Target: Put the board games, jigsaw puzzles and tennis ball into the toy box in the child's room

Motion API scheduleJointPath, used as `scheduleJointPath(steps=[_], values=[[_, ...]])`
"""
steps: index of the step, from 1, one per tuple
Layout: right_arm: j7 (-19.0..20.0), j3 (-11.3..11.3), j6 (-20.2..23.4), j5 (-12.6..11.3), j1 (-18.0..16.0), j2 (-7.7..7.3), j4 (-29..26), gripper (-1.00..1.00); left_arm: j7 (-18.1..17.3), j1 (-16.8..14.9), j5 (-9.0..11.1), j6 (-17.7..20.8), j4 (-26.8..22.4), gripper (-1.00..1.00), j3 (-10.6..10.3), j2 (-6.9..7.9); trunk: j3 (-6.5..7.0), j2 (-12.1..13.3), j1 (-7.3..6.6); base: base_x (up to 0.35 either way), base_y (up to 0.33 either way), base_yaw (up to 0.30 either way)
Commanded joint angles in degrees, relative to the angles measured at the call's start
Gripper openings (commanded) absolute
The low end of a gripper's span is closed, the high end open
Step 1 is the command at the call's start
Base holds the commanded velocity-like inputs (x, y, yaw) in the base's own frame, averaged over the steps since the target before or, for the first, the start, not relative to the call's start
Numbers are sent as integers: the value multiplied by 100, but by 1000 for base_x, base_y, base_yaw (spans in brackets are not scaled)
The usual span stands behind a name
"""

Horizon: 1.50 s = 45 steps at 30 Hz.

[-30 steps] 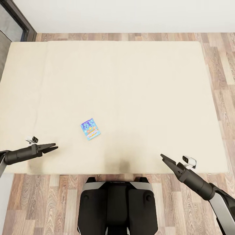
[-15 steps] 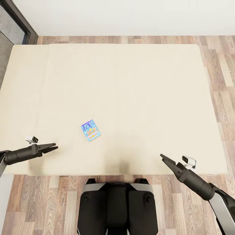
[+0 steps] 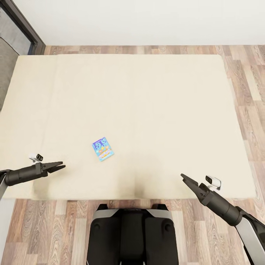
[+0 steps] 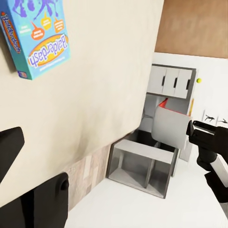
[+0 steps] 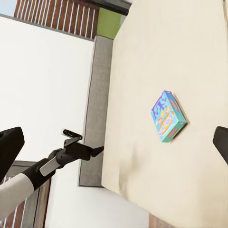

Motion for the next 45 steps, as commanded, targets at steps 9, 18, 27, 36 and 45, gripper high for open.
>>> scheduleJointPath(steps=[9, 18, 27, 36, 45], values=[[1, -1, 45, 13, -1, -1, 0, 100, -22, -1, -3, 56, -2, 100, -1, 7, 79, -8, 4, 0, 0, 0], [11, -1, 45, 231, -1, 7, 0, 100, -22, -1, -3, 53, -3, 100, -1, 10, 163, -8, 4, 0, 0, 0], [10, -1, 45, 245, -1, 7, 0, 100, -22, -1, -3, 53, -4, 100, -1, 10, 247, -8, 4, 0, 0, 0], [10, -1, 45, 252, -1, 7, 0, 100, -22, -1, -3, 53, 1, 100, -1, 10, 331, -8, 4, 0, 0, 0], [10, 6, 45, 253, -1, 7, 0, 100, -22, -1, -3, 53, -1, 100, -1, 10, 415, -8, 4, 0, 0, 0]])
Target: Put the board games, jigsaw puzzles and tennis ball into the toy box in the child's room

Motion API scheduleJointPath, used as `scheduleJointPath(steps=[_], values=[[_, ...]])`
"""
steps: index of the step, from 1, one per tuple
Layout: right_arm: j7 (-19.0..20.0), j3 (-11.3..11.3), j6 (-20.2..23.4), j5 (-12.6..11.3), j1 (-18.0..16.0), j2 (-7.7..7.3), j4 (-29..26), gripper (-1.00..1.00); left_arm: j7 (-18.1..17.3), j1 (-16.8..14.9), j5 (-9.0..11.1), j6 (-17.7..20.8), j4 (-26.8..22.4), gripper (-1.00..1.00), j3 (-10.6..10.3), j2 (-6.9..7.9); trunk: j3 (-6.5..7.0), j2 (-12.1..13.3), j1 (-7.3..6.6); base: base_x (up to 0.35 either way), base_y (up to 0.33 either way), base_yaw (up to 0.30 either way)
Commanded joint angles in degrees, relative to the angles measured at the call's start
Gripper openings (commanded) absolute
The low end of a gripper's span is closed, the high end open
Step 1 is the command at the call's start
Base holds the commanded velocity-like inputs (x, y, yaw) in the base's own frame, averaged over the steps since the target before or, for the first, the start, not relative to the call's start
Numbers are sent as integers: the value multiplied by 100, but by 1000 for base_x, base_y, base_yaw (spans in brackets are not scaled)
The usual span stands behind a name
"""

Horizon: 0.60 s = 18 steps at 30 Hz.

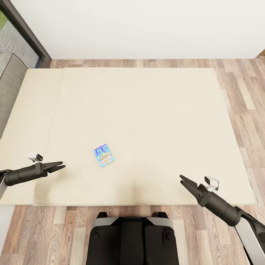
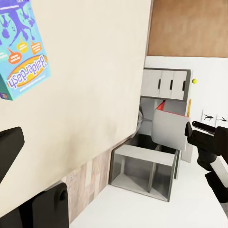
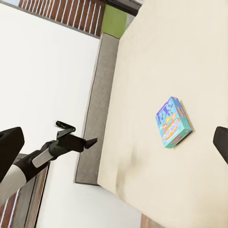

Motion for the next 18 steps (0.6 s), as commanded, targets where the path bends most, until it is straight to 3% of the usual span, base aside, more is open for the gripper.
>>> scheduleJointPath(steps=[1, 18], values=[[2, 3, 46, -37, -1, -1, 0, 100, -22, -1, -2, 61, -2, 100, -1, 1, 4, -8, 4, 0, 0, 0], [0, -3, -77, -28, -1, -1, 36, 100, -22, -1, -2, 61, 2, 100, -1, -7, 163, -8, 4, 0, 0, 0]])
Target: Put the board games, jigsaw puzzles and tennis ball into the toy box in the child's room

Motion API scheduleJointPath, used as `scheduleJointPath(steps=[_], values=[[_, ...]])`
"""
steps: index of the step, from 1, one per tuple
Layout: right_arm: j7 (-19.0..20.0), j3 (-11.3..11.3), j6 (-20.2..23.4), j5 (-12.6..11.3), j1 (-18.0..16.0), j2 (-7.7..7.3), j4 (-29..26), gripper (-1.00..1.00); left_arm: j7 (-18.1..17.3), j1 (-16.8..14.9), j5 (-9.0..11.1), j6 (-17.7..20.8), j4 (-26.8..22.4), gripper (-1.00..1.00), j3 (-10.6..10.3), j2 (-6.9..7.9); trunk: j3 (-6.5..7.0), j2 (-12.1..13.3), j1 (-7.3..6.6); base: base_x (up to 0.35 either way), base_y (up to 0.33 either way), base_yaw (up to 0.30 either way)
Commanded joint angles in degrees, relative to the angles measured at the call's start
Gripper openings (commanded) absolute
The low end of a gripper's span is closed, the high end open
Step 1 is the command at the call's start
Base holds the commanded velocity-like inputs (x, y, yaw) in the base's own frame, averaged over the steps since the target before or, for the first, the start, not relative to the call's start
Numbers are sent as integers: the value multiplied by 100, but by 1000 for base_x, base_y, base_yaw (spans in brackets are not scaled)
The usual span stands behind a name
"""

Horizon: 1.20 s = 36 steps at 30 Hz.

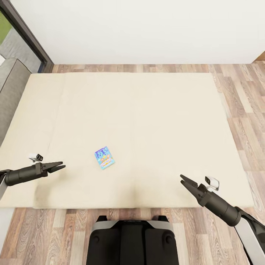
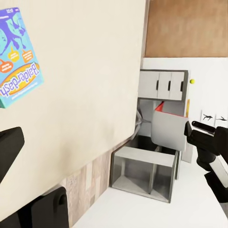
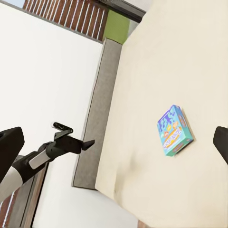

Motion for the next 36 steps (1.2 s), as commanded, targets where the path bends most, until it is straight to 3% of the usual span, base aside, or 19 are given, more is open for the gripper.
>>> scheduleJointPath(steps=[1, 36], values=[[1, -2, 38, -37, -2, -1, 3, 100, -22, -2, -2, 61, 0, 100, -3, 1, 4, -8, 4, 0, 0, 0], [-17, -5, 2, -4, -2, -6, 34, 100, -22, 0, -13, 60, 0, 100, -10, 1, 331, -8, 4, 0, 0, 0]])
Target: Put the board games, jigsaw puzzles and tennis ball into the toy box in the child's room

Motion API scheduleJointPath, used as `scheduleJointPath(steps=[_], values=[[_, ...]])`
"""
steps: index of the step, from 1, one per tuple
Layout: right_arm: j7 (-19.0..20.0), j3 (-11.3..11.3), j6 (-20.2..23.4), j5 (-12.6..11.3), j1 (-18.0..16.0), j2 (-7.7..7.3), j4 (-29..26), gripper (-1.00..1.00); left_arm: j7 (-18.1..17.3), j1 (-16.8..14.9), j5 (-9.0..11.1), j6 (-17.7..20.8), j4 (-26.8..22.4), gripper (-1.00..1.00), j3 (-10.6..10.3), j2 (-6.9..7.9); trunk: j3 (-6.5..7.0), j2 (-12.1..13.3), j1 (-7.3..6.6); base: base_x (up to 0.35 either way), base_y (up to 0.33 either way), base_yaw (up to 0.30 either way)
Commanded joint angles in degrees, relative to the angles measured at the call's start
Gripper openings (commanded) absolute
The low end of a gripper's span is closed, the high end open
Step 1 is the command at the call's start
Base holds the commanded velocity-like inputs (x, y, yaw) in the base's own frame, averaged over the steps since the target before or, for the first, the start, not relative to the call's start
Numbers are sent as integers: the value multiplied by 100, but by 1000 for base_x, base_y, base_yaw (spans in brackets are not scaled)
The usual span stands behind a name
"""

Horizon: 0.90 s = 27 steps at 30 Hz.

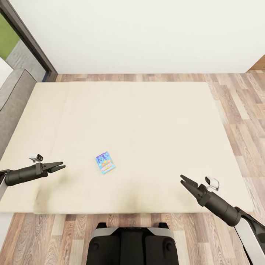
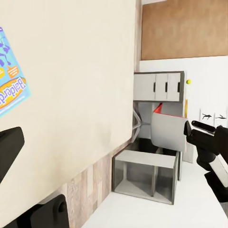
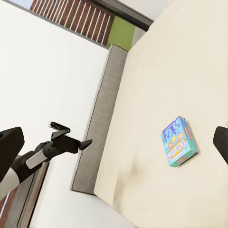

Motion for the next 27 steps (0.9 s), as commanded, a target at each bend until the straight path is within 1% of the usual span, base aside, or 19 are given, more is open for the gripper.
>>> scheduleJointPath(steps=[1, 5, 8, 27], values=[[4, -1, 47, 10, -2, 0, 0, 100, -22, -1, -3, 61, 0, 100, -1, 1, 4, -8, 4, 0, 0, 0], [9, -1, 47, 192, -2, 2, 1, 100, -22, 2, -1, 60, -1, 100, -2, 1, 41, -8, 4, 0, 0, 0], [12, -1, 47, 244, -2, 3, 0, 100, -22, -1, -4, 57, -2, 100, -2, 1, 69, -8, 4, 0, 0, 0], [15, -1, 47, 289, -2, 3, 4, 100, -22, 5, -2, 53, 0, 100, -2, 1, 246, -8, 4, 0, 0, 0]])
